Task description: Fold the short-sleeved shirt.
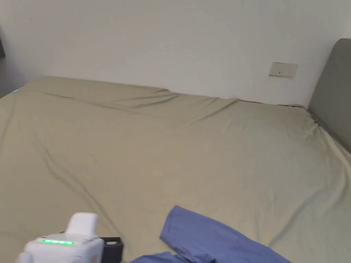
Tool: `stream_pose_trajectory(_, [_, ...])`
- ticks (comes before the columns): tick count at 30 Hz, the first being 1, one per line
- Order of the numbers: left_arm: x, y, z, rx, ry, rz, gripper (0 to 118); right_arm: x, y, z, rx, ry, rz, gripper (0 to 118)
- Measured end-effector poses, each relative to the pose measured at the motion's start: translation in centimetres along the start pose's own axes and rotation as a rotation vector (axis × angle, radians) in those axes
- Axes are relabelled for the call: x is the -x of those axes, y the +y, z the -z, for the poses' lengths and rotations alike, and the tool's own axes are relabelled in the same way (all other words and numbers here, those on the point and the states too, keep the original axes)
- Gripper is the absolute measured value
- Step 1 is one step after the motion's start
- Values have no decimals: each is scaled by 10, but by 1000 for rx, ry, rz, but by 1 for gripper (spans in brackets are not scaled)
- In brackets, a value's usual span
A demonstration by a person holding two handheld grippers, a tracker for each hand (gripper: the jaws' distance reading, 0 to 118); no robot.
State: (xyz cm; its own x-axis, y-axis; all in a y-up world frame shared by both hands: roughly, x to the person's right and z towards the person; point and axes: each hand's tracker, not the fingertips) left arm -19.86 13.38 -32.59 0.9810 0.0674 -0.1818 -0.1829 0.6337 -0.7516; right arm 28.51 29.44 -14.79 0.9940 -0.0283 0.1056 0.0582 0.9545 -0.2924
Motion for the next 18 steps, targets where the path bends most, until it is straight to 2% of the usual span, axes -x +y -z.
stream_pose_trajectory(3, [54,-6,19,103,-4,-149,116,8,-3,14,29,28,5,19])
stream_pose_trajectory(7, [70,-22,55,257,-77,-232,115,19,-7,28,67,78,30,19])
stream_pose_trajectory(8, [62,-30,63,291,-114,-224,113,22,-8,32,79,85,30,19])
stream_pose_trajectory(10, [41,-44,75,337,-143,-169,100,27,-10,38,103,92,28,19])
stream_pose_trajectory(11, [21,-52,75,321,-52,-78,99,29,-11,40,112,93,25,19])
stream_pose_trajectory(12, [9,-55,71,249,53,90,95,31,-11,43,120,95,19,19])
stream_pose_trajectory(13, [0,-57,71,254,88,143,78,33,-12,44,125,95,14,19])
stream_pose_trajectory(15, [-1,-49,59,231,-16,86,36,34,-12,48,139,104,4,19])
stream_pose_trajectory(16, [-4,-52,50,224,-17,79,9,33,-12,51,144,113,5,19])
stream_pose_trajectory(18, [1,-49,43,193,-155,35,9,32,-11,60,161,132,9,19])
